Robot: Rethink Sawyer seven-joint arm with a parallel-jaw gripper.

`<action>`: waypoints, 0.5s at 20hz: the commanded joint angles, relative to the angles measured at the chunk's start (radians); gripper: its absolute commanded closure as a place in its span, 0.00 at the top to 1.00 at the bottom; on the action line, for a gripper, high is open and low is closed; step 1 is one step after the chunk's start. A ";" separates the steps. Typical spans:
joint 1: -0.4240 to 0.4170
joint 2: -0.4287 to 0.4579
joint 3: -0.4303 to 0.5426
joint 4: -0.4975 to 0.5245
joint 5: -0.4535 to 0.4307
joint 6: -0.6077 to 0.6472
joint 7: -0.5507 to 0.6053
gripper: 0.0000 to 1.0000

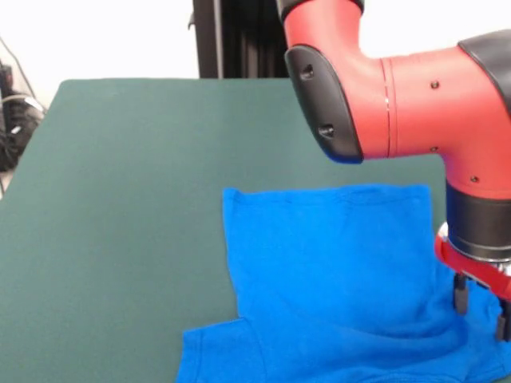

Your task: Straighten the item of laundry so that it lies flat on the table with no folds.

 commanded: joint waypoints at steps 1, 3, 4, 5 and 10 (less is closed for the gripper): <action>0.023 -0.028 -0.034 -0.022 -0.051 0.179 -0.032 1.00; 0.021 -0.041 -0.041 -0.021 -0.054 0.194 -0.030 1.00; 0.021 -0.042 -0.039 -0.025 -0.054 0.198 -0.031 1.00; 0.018 -0.041 -0.033 -0.029 -0.052 0.204 -0.035 1.00; 0.068 -0.056 -0.035 -0.016 -0.030 0.211 0.074 1.00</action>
